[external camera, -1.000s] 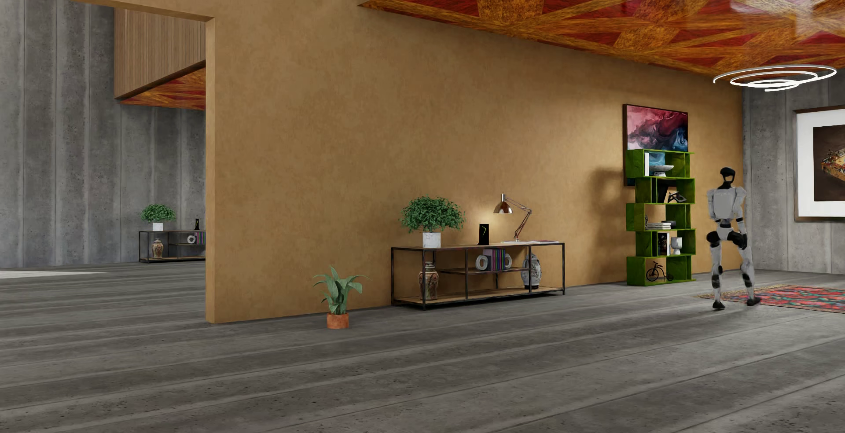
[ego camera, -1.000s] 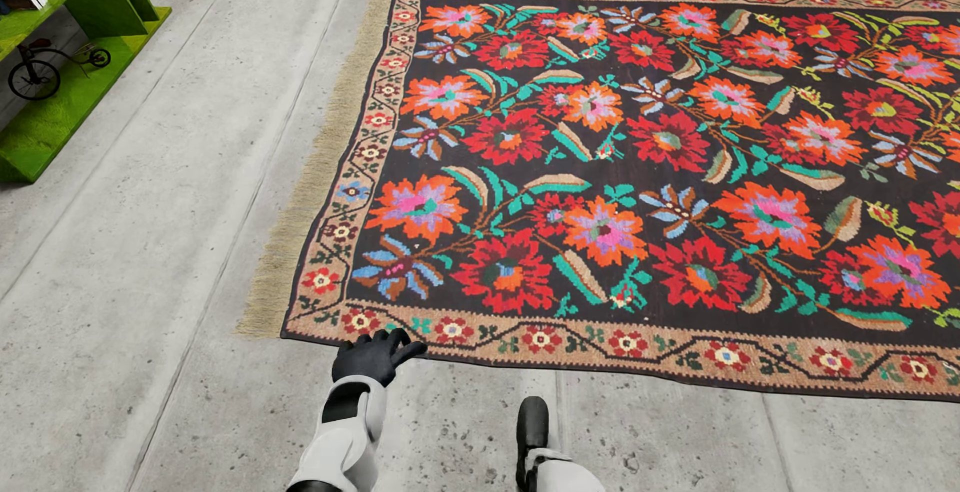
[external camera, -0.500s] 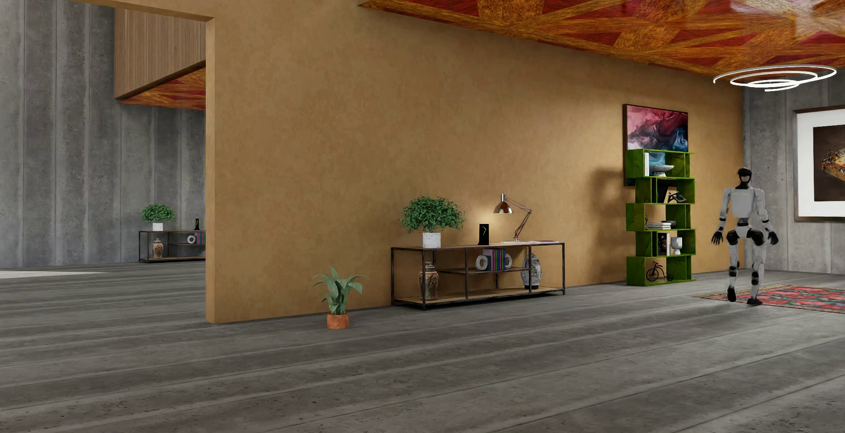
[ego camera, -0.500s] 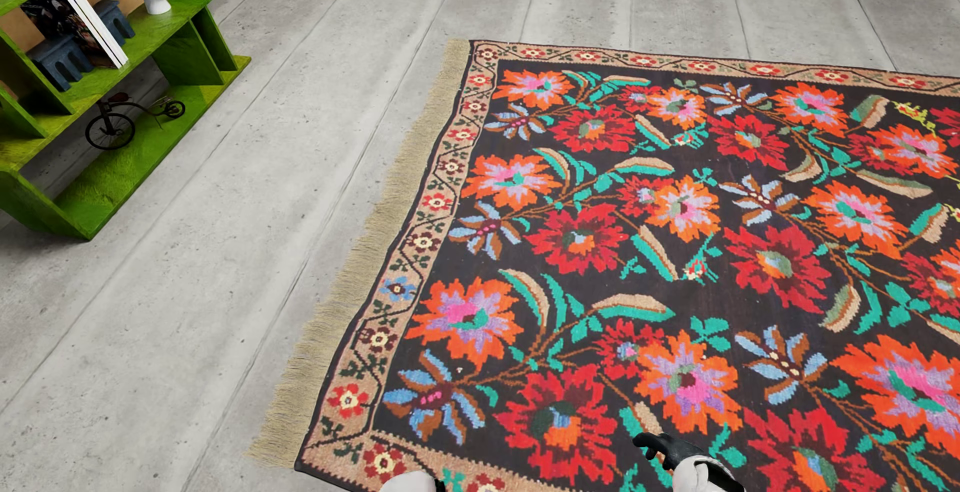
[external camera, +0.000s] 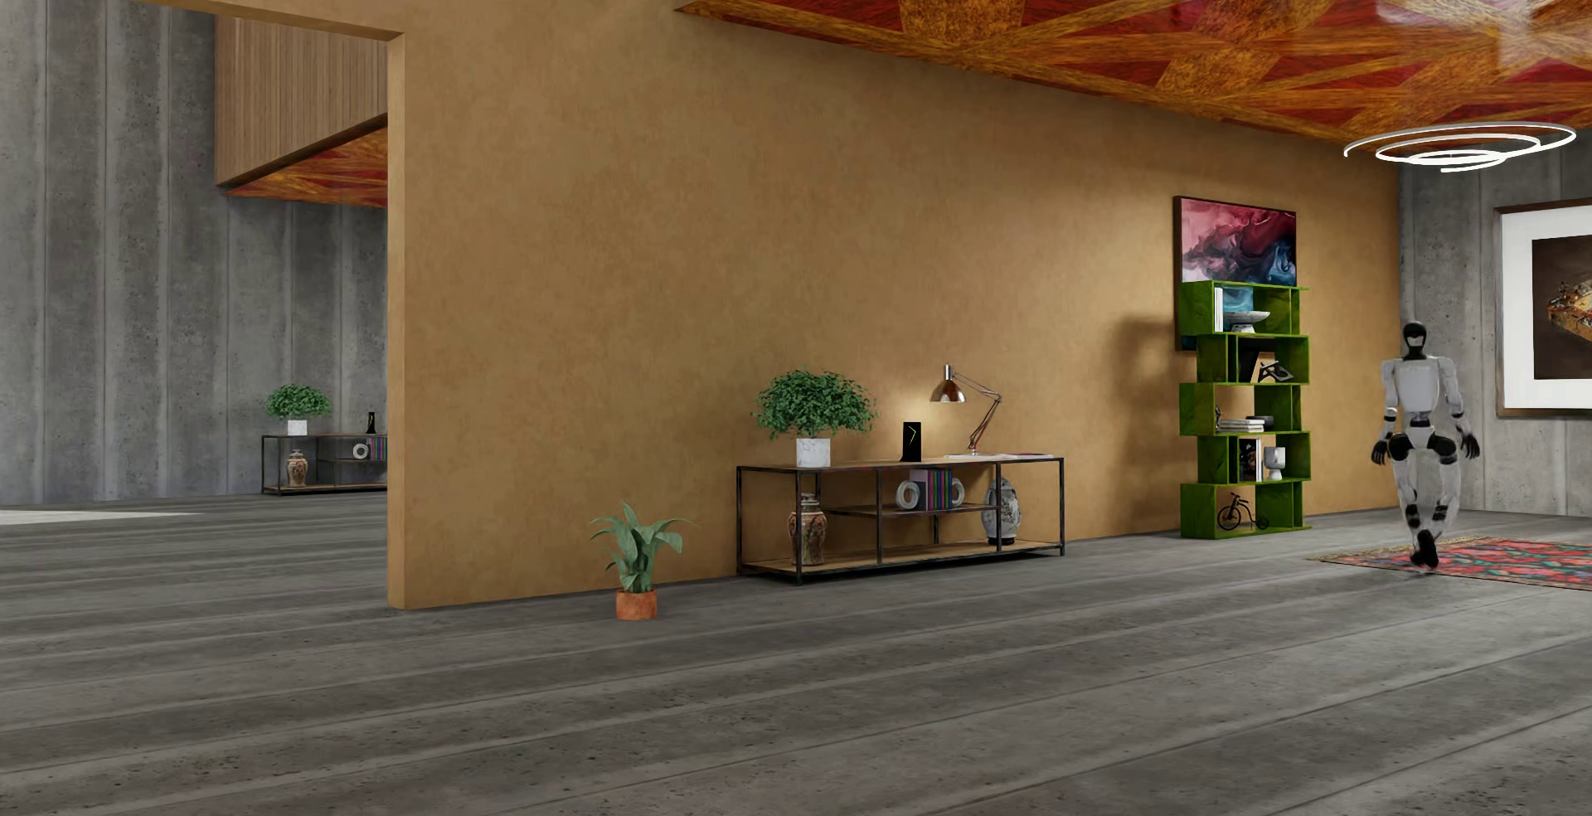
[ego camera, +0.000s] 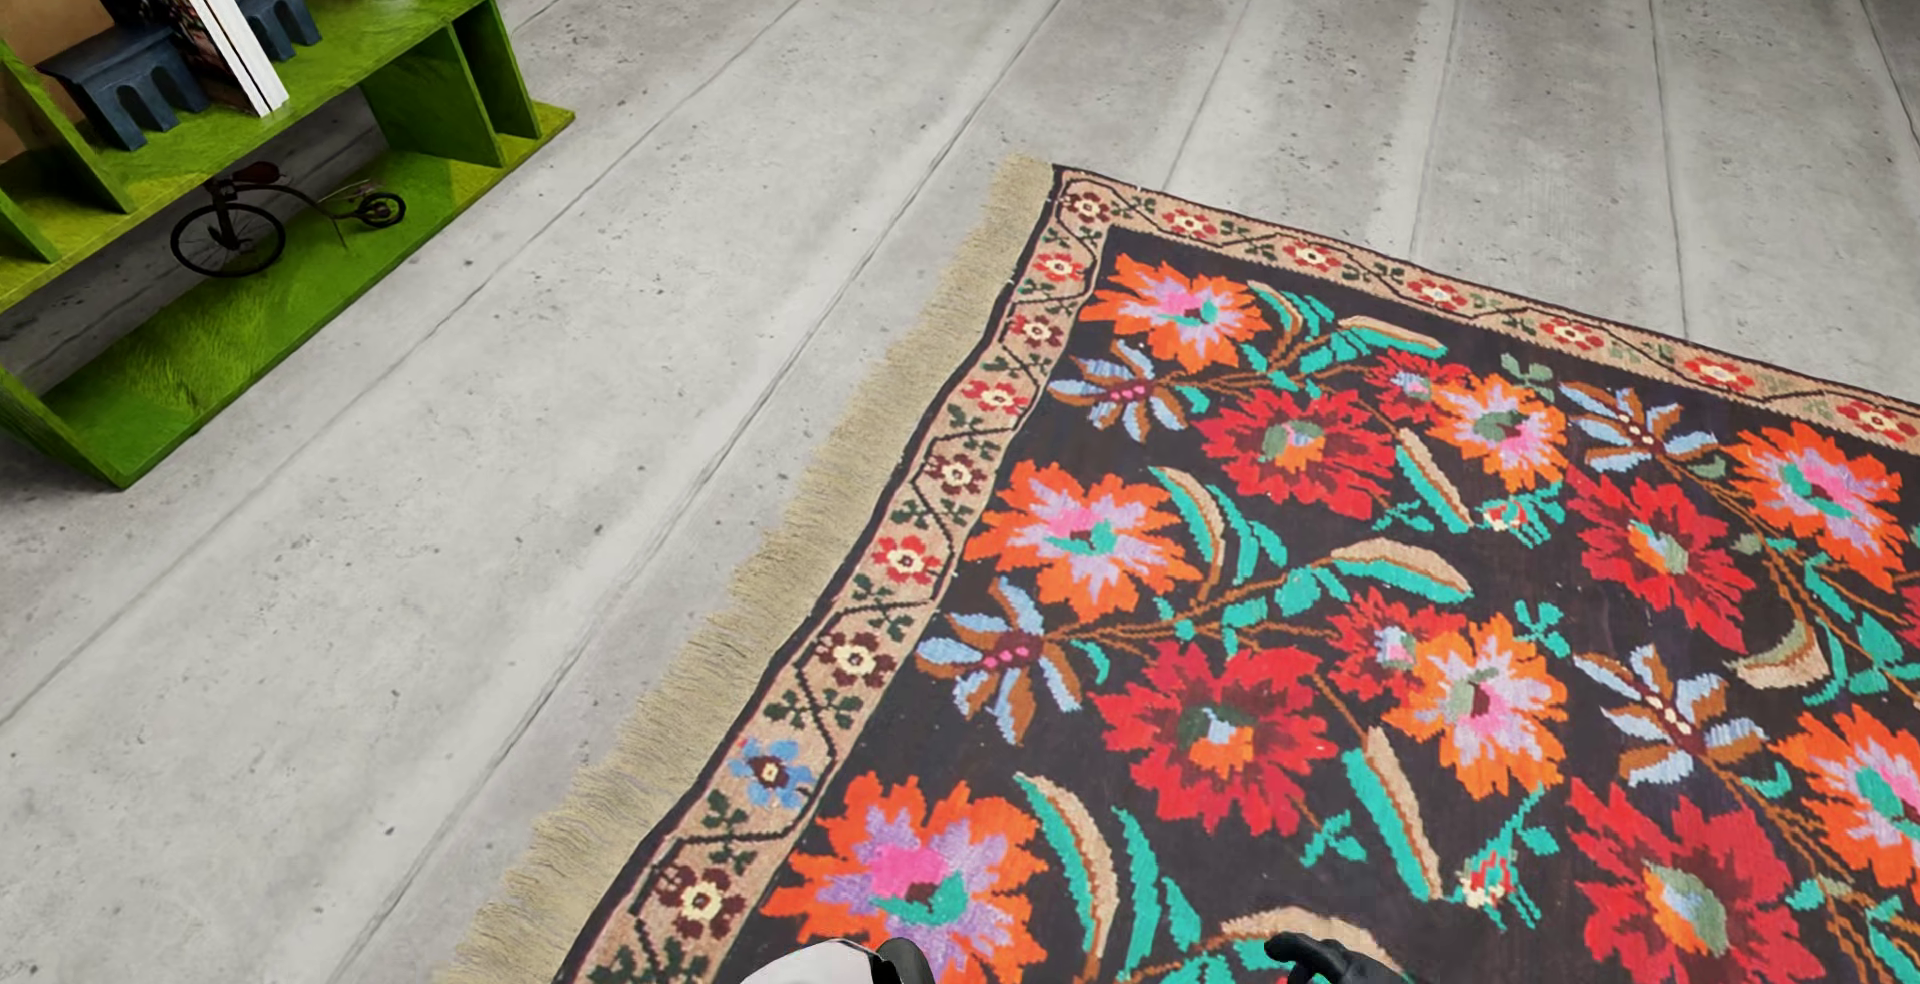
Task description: Head to the shelves
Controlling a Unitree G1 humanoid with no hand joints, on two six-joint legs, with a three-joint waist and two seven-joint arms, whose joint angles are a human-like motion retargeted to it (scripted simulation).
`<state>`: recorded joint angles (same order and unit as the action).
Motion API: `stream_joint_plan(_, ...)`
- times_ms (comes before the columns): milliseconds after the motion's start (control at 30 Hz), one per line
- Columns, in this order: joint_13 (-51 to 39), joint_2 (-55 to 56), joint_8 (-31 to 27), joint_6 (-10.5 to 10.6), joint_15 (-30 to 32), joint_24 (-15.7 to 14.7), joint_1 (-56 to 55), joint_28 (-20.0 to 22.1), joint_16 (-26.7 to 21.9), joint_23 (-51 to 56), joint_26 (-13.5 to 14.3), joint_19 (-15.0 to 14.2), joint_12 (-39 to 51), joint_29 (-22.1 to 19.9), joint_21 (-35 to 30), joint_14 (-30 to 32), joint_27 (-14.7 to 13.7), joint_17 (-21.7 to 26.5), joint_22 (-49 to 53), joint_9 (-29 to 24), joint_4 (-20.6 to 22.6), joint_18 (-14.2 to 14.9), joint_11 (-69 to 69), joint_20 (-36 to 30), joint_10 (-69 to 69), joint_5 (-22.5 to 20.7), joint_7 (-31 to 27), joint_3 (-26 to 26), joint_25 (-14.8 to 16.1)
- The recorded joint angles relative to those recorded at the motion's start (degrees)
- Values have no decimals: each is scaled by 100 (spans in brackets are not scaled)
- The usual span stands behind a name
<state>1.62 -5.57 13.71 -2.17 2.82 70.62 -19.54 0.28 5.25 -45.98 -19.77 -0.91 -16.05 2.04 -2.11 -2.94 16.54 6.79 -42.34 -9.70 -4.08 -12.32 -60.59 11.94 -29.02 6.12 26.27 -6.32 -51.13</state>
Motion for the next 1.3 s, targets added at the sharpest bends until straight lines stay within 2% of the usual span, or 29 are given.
stream_joint_plan(33,245,524,-165,-89,-27,130,247,152,-23,-234,-76,-58,274,223,117,-181,149,-47,-183,-2,181,73,-823,-117,40,224,-68,55,-21)
stream_joint_plan(67,542,1026,-305,-159,-372,272,553,413,-66,-334,-84,218,560,327,281,-303,215,-137,-367,-1,368,138,-1380,-218,197,397,-174,128,2)
stream_joint_plan(100,843,1533,-449,-211,-544,293,849,609,-68,-343,-61,246,845,364,453,-403,233,-177,-434,4,551,204,-1745,-269,367,574,-309,215,6)
stream_joint_plan(200,1713,2753,-752,-278,-543,-108,1673,732,-100,-11,365,376,1574,182,1154,-698,86,-339,-113,58,975,369,-1237,-483,845,895,-892,511,186)
stream_joint_plan(267,2066,3237,-908,-302,-520,-219,2146,444,-268,194,617,390,1979,141,1543,-943,-19,-458,236,93,1143,462,289,-891,1074,857,-1255,647,324)
stream_joint_plan(333,2177,3260,-1036,-319,-336,-174,2516,212,-472,293,801,274,2307,229,1702,-1210,-8,-535,592,121,1259,547,2890,-1317,1243,708,-1540,715,259)
stream_joint_plan(367,2184,3080,-1298,-312,-263,-140,2711,171,-545,357,778,125,2404,202,1765,-1363,-28,-598,723,134,1276,597,4397,-1458,1322,523,-1668,728,231)
stream_joint_plan(400,2179,3125,-1482,-299,-531,-170,2887,199,-561,418,718,-239,2446,159,1816,-1557,-28,-645,821,123,1282,665,5039,-1539,1267,391,-1778,723,194)
stream_joint_plan(433,2123,3200,-1310,-289,-507,-234,3046,200,-600,450,645,-595,2417,146,1821,-1720,-10,-686,854,109,1233,756,5126,-1568,1147,289,-1819,702,137)
stream_joint_plan(500,1950,3232,-1461,-208,224,-255,3468,160,-706,548,335,-142,2172,57,1828,-1772,-37,-783,746,85,1007,951,4285,-1567,802,7,-1821,703,71)
stream_joint_plan(533,1896,3208,-1436,-147,385,-264,3628,134,-727,636,199,-225,2005,-62,1892,-1522,-34,-856,584,74,878,997,3709,-1568,526,-45,-1859,711,118)
stream_joint_plan(600,1800,3077,-1064,25,-407,-77,3379,-147,-807,801,-61,-38,1757,-384,2027,-467,-126,-1043,-58,22,487,992,2744,-1638,-846,-7,-1977,719,340)
stream_joint_plan(667,1577,2712,-574,230,-1068,173,2345,-605,-801,660,-427,-43,1599,-626,1997,694,-101,-1077,-729,-33,-110,1355,2399,-1585,-3033,107,-2025,698,492)
stream_joint_plan(700,1369,2450,-380,325,-1277,224,1786,-649,-752,491,-496,-58,1442,-560,1844,848,-41,-944,-785,-54,-336,1602,2416,-1504,-3844,176,-2059,663,418)
stream_joint_plan(767,831,1860,-49,458,-1572,75,702,-341,-654,64,-352,-101,934,-179,1293,326,42,-503,-455,-91,-497,1308,2622,-1228,-4748,279,-2006,544,17)
stream_joint_plan(800,556,1572,90,497,-1696,-125,245,-149,-632,-146,-188,-128,595,38,961,308,-38,-225,-171,-103,-616,1387,2751,-1021,-4848,291,-1875,474,-297)
stream_joint_plan(867,-9,1011,358,548,-1929,-535,-492,-43,-491,-287,-25,-191,71,78,501,304,-102,150,301,-121,-853,1325,3048,-650,-4298,256,-1514,332,-646)
stream_joint_plan(933,-389,484,633,569,-2160,-766,-883,-96,-430,-57,-52,-274,-143,-167,500,329,-276,445,338,-134,-922,1188,3346,-426,-2731,184,-1056,226,-490)
stream_joint_plan(967,-505,242,785,573,-2239,-762,-909,-197,-422,137,-126,-317,-146,-353,670,423,-345,527,211,-141,-826,1346,3501,-397,-1532,140,-832,193,-251)
stream_joint_plan(1000,-601,12,930,573,-2319,-690,-816,-323,-422,327,-188,-365,-132,-523,901,508,-346,543,71,-138,-602,1343,3663,-418,-41,81,-658,172,71)
stream_joint_plan(1033,-685,-237,1053,561,-2362,-500,-719,-464,-450,493,-214,-413,-130,-712,1035,474,-374,545,-70,-128,-326,1657,3893,-513,1418,-3,-674,158,328)
stream_joint_plan(1067,-740,-512,1179,543,-2401,-257,-748,-591,-490,597,-168,-473,-152,-862,1075,147,-373,553,-172,-115,-100,1681,4107,-631,2274,-106,-707,155,471)
stream_joint_plan(1100,-744,-787,1342,525,-2450,-68,-847,-693,-516,671,-104,-530,-152,-922,1125,60,-367,535,-231,-100,-16,1959,4235,-687,2260,-211,-465,182,617)
stream_joint_plan(1133,-675,-1033,1488,497,-2493,108,-857,-749,-539,737,-59,-621,-137,-988,1150,356,-394,518,-266,-84,35,1686,4234,-711,1885,-284,-242,200,687)
stream_joint_plan(1167,-598,-1215,1499,452,-2447,198,-904,-743,-515,746,-57,-687,-147,-1003,1085,297,-371,469,-232,-74,3,1252,4124,-632,1206,-302,-188,169,654)
stream_joint_plan(1200,-510,-1425,1434,394,-2211,186,-849,-699,-406,694,-82,-777,-193,-945,929,284,-344,428,-133,-56,22,575,3968,-460,857,-237,-214,98,532)
stream_joint_plan(1233,-401,-1530,1313,319,-1854,60,-661,-549,-244,608,-110,-733,-268,-838,754,651,-354,398,4,-28,6,56,3605,-214,658,-83,-141,28,371)
stream_joint_plan(1267,-268,-1412,1129,220,-1272,-105,-577,-355,-83,522,-123,-586,-288,-729,656,617,-277,361,72,-14,30,-171,2928,5,347,148,-105,-22,221)
stream_joint_plan(1300,-97,-1171,1025,96,-757,-222,-430,-181,28,445,-141,-246,-226,-592,649,352,-172,273,12,-10,126,-155,1972,133,83,494,-60,-32,148)
